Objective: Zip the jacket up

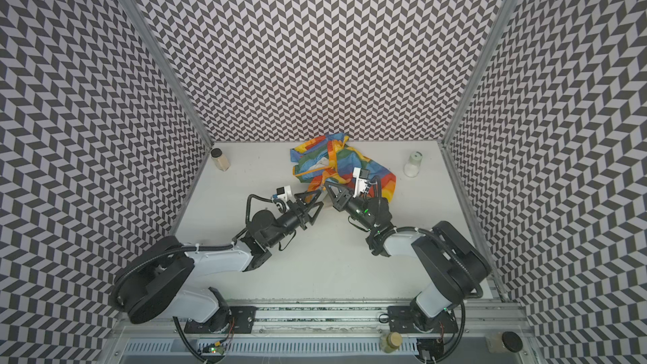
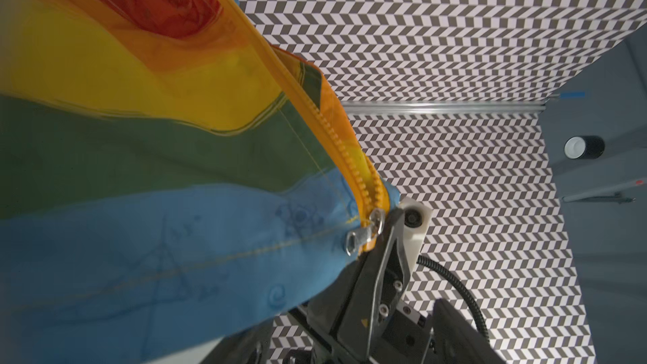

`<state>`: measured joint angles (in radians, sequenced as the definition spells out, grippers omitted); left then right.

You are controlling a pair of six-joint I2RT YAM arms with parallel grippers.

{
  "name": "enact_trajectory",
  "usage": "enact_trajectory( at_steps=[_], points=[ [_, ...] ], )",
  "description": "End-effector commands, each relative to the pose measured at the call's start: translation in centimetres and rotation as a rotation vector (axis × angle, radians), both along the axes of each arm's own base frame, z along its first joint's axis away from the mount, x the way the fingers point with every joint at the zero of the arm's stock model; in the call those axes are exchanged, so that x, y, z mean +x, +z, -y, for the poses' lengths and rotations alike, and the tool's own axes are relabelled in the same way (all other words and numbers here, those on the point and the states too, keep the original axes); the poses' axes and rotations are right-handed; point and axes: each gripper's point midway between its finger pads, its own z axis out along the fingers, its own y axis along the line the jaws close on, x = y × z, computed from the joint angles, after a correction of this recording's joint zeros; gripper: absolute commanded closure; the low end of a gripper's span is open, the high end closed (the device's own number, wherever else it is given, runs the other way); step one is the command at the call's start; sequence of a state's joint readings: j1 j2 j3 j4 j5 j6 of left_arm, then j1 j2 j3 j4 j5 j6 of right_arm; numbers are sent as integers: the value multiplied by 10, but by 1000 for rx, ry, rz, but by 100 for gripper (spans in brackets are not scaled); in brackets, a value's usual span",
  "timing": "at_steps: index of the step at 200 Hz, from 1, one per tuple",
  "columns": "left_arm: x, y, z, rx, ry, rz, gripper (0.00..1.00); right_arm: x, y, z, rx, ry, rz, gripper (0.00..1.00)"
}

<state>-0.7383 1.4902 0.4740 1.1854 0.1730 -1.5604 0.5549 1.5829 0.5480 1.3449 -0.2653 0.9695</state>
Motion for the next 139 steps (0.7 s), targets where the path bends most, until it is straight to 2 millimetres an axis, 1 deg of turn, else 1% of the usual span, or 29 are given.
enact_trajectory(
  at_steps=[1, 27, 55, 92, 117, 139],
  points=[
    [2, 39, -6, -201, 24, 49, 26, -12, 37, 2, 66, 21, 99, 100],
    [6, 32, -8, -192, 63, 35, 27, -12, 37, 2, 67, 21, 100, 100],
    [9, 40, -12, -179, 98, 52, 26, -14, 37, 1, 70, 27, 95, 100],
    [15, 43, -4, -198, 94, 51, 27, -14, 40, 2, 75, 28, 100, 100],
    [18, 37, 5, -216, 76, 37, 27, -15, 42, 3, 77, 27, 105, 100],
    [18, 38, 12, -214, 66, 42, 27, -16, 41, 3, 75, 27, 104, 100]
  ],
)
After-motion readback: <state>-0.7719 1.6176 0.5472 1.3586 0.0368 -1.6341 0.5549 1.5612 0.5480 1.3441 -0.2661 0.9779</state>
